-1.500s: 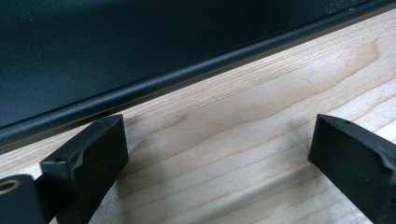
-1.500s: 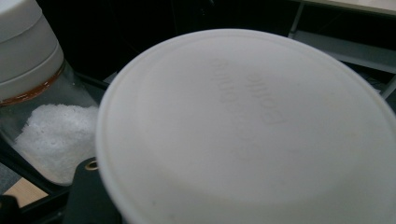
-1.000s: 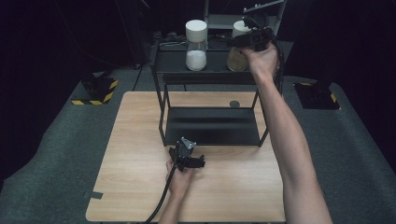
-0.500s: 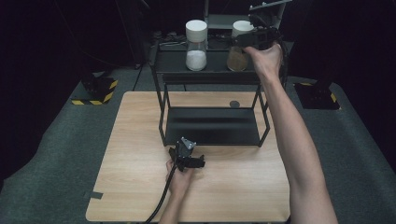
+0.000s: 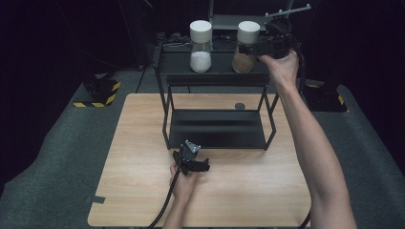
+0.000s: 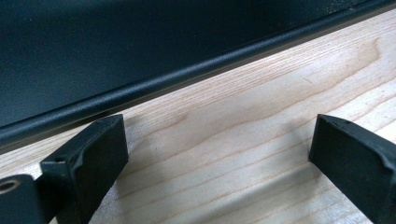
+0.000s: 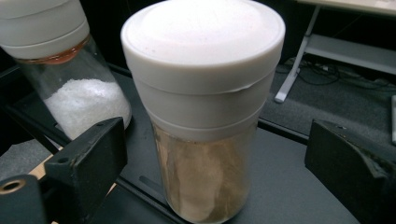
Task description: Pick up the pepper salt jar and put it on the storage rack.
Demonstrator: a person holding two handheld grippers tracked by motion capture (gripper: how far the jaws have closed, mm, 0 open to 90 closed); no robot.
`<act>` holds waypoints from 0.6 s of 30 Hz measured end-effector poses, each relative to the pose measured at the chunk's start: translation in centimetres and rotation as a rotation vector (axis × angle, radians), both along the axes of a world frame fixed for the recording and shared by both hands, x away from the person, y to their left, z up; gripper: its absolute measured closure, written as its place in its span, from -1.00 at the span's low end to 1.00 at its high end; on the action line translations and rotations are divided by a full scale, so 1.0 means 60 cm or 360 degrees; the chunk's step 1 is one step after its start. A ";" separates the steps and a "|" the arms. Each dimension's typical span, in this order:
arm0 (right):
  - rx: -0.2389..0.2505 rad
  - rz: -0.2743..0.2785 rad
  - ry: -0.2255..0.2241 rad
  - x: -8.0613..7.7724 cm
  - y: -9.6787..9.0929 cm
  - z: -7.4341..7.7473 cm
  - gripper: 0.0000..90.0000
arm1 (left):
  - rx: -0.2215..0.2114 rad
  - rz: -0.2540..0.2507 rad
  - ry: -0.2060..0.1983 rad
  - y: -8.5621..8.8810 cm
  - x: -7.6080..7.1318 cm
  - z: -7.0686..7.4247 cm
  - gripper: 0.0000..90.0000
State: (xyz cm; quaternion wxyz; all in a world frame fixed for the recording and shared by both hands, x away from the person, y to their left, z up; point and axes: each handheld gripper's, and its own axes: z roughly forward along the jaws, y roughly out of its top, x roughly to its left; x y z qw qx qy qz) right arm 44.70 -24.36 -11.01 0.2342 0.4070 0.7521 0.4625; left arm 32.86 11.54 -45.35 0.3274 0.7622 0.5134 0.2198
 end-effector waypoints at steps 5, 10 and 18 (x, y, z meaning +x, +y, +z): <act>0.0006 0.0025 0.0003 -0.006 -0.014 -0.004 -0.85 | -0.0004 0.0003 0.0002 0.000 0.000 0.000 -0.90; 0.0014 0.0044 -0.0019 -0.016 -0.027 -0.006 -0.86 | -0.0001 0.0001 0.0003 0.000 0.000 0.000 -0.90; 0.0038 0.0066 -0.0019 -0.025 -0.047 -0.016 -0.87 | -0.0004 0.0005 0.0001 -0.001 0.000 0.000 -0.90</act>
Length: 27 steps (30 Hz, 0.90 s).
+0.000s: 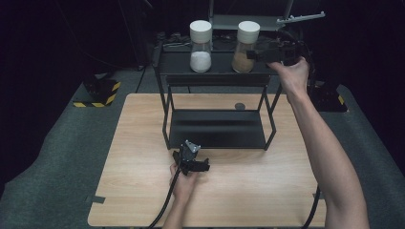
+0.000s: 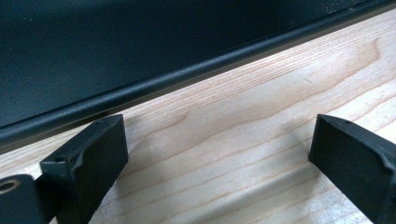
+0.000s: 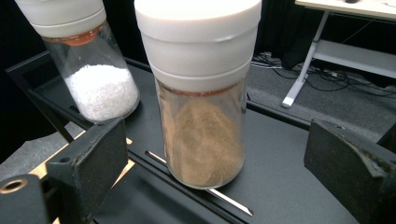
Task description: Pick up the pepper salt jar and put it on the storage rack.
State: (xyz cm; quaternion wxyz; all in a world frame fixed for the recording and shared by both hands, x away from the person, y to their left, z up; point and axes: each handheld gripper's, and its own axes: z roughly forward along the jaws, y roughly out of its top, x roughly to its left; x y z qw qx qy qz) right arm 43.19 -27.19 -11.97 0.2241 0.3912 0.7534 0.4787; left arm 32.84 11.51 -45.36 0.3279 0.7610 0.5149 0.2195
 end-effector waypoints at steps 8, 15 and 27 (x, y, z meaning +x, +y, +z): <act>0.0007 0.0030 -0.0018 -0.008 -0.008 -0.014 -0.87 | 0.0000 -0.0003 0.0002 0.001 0.000 0.000 -0.90; 0.0025 0.0039 -0.0019 -0.015 -0.020 -0.026 -0.88 | 0.0005 -0.0002 0.0002 0.000 0.000 0.001 -0.90; 0.0039 0.0038 -0.0021 -0.024 -0.039 -0.045 -0.88 | -0.0003 0.0001 -0.0001 0.000 0.000 0.000 -0.90</act>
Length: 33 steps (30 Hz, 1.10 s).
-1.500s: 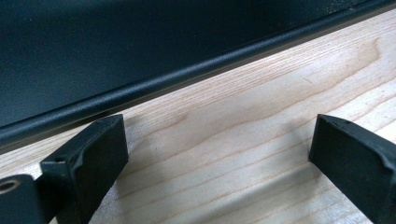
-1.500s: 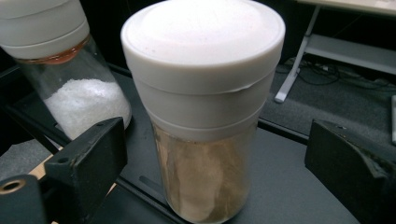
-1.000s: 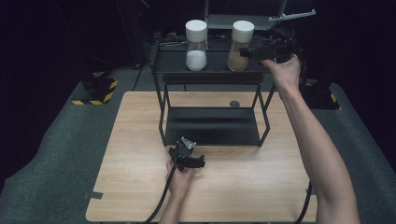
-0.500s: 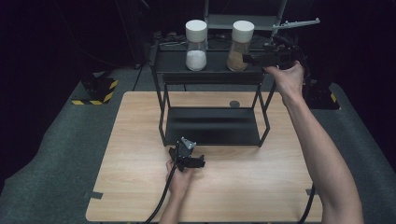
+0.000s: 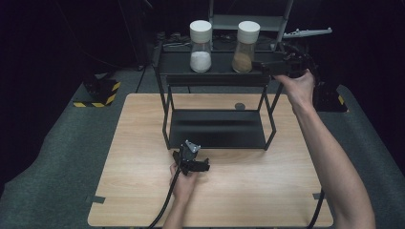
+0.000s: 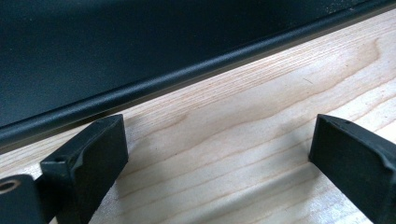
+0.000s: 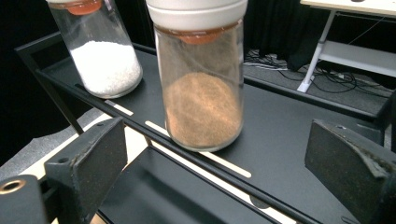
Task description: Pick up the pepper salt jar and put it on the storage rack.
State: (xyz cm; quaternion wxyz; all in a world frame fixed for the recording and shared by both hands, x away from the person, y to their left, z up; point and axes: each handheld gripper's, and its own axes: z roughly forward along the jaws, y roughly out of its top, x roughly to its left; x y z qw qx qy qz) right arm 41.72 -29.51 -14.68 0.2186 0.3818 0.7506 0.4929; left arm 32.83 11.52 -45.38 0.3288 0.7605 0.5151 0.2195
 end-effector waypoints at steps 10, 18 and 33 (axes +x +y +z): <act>-0.0001 -0.0015 -0.0007 -0.010 -0.014 -0.012 -0.87 | 0.0000 0.0000 0.0000 0.000 0.000 0.000 -0.90; -0.0005 -0.0012 -0.0009 -0.014 -0.020 -0.017 -0.86 | 0.0001 0.0000 0.0000 0.000 0.000 0.000 -0.90; -0.0020 -0.0002 -0.0012 -0.023 -0.026 -0.032 -0.85 | 0.0004 0.0000 0.0001 0.000 0.000 0.001 -0.90</act>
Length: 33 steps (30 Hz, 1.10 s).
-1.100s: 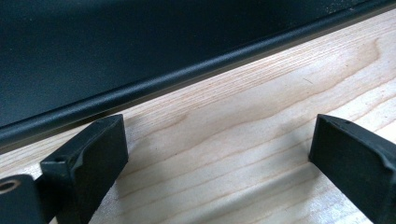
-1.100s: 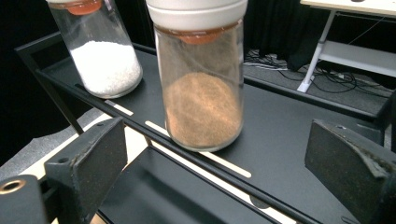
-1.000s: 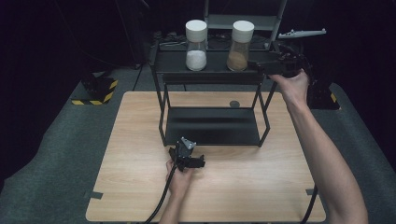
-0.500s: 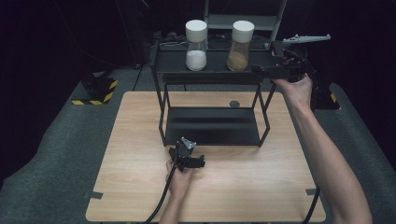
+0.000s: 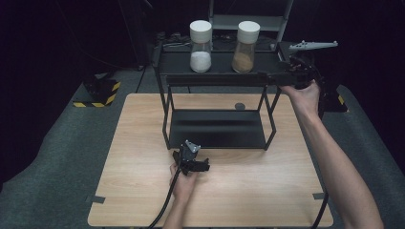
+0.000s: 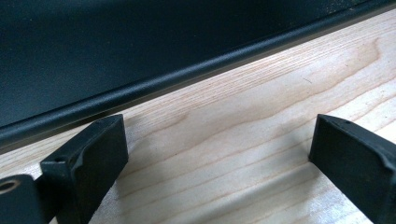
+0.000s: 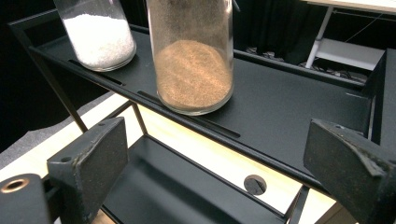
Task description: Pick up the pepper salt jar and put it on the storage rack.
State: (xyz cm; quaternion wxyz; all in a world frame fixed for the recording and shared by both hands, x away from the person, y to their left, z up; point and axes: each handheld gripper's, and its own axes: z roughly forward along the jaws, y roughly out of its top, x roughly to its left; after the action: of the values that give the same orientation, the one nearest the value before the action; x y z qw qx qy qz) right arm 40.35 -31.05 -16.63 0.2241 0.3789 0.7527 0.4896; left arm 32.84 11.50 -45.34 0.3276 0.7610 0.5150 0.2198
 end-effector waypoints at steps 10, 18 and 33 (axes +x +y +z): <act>-0.0019 -0.0014 0.0007 -0.004 0.001 -0.005 -0.84 | -0.0005 -0.0004 0.0001 0.001 0.000 0.000 -0.90; -0.0013 -0.0008 0.0013 -0.008 -0.004 -0.011 -0.84 | -0.0004 -0.0005 0.0002 0.001 0.001 0.000 -0.90; 0.0000 0.0034 0.0036 -0.014 -0.010 -0.033 -0.84 | -0.0005 -0.0002 -0.0002 0.001 0.000 -0.001 -0.90</act>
State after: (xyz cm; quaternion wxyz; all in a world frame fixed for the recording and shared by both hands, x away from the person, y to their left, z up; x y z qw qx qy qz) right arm 39.50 -31.62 -18.60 0.2104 0.3762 0.7592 0.4876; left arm 32.84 11.56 -45.39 0.3291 0.7608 0.5146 0.2193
